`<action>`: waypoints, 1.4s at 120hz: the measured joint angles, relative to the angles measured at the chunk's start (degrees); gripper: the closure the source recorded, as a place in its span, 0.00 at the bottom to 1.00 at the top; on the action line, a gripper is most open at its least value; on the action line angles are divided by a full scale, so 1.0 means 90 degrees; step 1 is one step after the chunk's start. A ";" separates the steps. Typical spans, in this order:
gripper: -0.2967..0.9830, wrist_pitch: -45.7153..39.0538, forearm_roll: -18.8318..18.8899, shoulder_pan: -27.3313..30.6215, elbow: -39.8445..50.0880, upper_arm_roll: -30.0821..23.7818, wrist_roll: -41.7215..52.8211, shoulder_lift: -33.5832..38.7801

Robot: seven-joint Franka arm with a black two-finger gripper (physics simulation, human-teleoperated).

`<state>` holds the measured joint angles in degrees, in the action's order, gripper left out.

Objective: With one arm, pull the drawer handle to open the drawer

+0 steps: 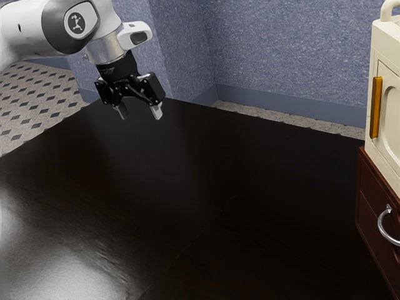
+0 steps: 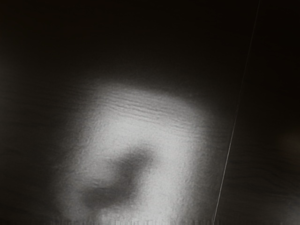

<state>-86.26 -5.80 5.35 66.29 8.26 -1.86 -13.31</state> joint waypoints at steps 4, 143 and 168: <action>0.23 0.0001 0.0000 0.0000 0.0000 0.0000 -0.0003 0.0000; 0.23 -0.0157 -0.1052 -0.0615 0.0883 -0.0247 -0.3207 0.1285; 0.24 -0.0960 -0.0924 0.0255 0.1513 -0.1008 -0.3699 0.1407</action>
<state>-94.90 -14.11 7.64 79.91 -0.81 -35.15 -0.65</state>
